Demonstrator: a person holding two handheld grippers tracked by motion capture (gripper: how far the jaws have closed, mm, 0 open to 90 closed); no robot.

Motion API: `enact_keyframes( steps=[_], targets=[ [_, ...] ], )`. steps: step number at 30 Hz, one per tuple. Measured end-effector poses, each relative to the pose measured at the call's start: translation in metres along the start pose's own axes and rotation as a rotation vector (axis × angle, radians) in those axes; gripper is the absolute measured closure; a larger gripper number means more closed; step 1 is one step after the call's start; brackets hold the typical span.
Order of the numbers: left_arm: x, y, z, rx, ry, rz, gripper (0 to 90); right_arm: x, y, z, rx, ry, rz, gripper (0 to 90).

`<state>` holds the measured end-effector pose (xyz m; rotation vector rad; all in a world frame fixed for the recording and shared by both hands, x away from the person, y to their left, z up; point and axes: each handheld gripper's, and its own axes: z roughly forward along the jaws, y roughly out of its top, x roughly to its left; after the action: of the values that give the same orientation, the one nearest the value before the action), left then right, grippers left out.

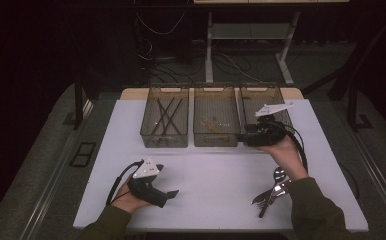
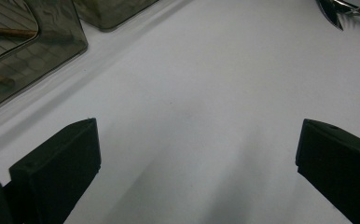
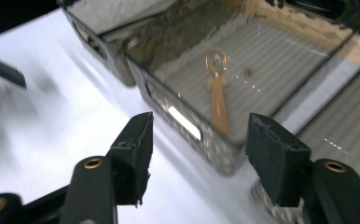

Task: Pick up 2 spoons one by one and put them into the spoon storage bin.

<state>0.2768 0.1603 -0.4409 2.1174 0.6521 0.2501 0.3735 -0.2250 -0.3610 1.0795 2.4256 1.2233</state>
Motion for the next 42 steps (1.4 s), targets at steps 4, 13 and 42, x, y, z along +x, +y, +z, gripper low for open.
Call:
enact_keyframes(
  steps=[4,13,42],
  targets=[
    [0.000,0.000,0.000,0.002,-0.001,0.001,0.0,-0.003,-0.019,-0.009,0.014,-0.007,0.015,43.5],
    [-0.001,0.000,0.000,0.000,-0.002,-0.002,0.0,-0.016,-0.060,-0.032,0.041,-0.032,0.048,44.8],
    [-0.003,0.000,0.000,0.012,0.001,0.009,0.0,0.018,-0.145,-0.061,0.253,0.038,-0.049,89.8]
  ],
)
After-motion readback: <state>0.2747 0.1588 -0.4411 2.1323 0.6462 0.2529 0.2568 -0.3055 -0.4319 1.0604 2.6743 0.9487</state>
